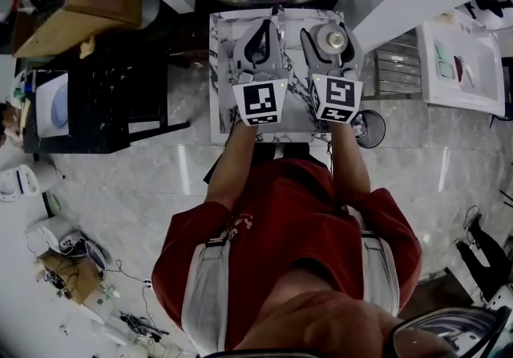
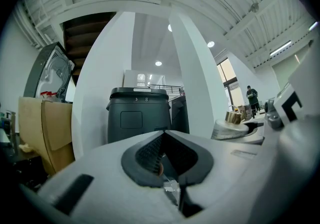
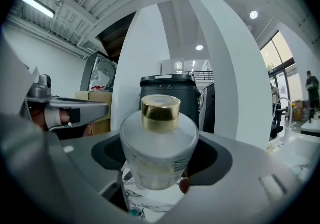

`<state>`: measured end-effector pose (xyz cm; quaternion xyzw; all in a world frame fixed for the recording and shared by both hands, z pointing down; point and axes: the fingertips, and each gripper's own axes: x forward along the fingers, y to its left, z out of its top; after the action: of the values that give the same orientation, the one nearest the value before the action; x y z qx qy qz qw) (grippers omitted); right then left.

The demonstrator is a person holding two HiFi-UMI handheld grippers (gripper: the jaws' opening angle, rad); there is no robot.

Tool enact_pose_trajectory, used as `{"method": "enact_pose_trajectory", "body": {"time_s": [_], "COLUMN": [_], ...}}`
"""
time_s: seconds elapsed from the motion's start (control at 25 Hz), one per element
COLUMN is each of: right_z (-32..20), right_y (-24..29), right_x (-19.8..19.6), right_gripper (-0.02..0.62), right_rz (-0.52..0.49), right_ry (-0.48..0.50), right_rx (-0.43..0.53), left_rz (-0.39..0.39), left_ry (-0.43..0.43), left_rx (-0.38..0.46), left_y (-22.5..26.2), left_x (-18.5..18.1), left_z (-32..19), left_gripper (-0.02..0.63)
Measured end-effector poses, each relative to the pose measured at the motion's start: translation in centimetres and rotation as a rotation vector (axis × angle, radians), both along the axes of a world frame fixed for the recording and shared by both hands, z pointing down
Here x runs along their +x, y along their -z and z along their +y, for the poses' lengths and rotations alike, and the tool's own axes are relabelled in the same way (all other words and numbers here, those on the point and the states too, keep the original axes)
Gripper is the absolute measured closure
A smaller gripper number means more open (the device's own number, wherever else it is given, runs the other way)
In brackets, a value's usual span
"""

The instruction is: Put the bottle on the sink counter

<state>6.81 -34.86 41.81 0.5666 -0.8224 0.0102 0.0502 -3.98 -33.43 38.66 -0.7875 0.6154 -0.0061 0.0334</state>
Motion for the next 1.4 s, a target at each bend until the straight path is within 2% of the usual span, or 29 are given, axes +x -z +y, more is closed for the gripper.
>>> {"method": "enact_pose_trajectory", "body": {"time_s": [0.8, 1.08, 1.4], "right_z": [-3.5, -5.1, -6.7], "right_y": [-7.3, -10.4, -14.8], "right_x": [-0.6, -0.4, -0.5], "right_gripper": [0.255, 0.256, 0.256], "right_rz": [0.041, 0.035, 0.073], "right_ry": [0.025, 0.022, 0.018], "right_rx": [-0.132, -0.195, -0.264], "left_rz": [-0.013, -0.017, -0.021], "left_ry": [0.016, 0.028, 0.049], "left_rx": [-0.092, -0.122, -0.173], "left_y": [-4.9, -6.6, -8.7], "left_x": [-0.2, -0.4, -0.9], "left_z": [-1.5, -1.9, -2.0], "left_gripper": [0.612, 0.612, 0.612]}}
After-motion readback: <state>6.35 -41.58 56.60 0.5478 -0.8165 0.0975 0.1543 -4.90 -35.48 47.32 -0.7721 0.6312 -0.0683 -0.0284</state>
